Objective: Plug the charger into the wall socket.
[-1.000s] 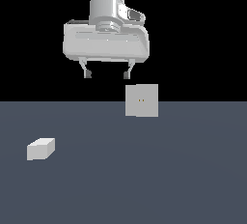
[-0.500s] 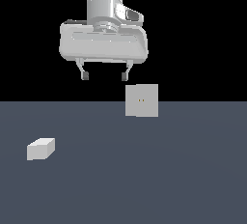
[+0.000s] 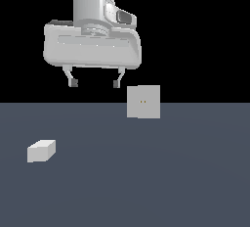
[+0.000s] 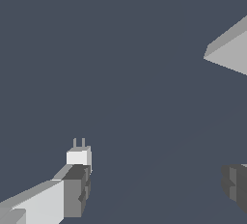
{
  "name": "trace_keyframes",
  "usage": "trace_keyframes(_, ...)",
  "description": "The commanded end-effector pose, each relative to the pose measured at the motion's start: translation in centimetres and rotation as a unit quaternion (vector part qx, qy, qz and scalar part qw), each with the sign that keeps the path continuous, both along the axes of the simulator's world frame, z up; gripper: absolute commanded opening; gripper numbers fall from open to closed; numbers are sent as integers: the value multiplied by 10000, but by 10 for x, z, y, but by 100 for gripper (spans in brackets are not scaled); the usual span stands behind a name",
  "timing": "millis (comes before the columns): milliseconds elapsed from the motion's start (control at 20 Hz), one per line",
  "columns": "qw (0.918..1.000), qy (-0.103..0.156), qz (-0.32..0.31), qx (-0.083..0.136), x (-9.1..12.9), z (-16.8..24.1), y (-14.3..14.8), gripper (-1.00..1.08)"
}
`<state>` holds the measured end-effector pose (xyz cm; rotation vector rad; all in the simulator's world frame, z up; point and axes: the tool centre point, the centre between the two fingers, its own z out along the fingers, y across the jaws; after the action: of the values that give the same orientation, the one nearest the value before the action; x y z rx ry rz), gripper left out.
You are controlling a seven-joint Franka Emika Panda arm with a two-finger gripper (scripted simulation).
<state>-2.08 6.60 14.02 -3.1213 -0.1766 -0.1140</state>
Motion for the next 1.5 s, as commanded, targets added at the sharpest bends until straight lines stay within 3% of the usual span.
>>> trace_keyframes(0, 9999, -129, 37, 19, -6, -7, 8, 100)
trace_keyframes(850, 9942, -1025, 280, 144, -42, -57, 65, 100)
trace_keyframes(1450, 9903, -1331, 356, 158, -50, -77, 83, 100)
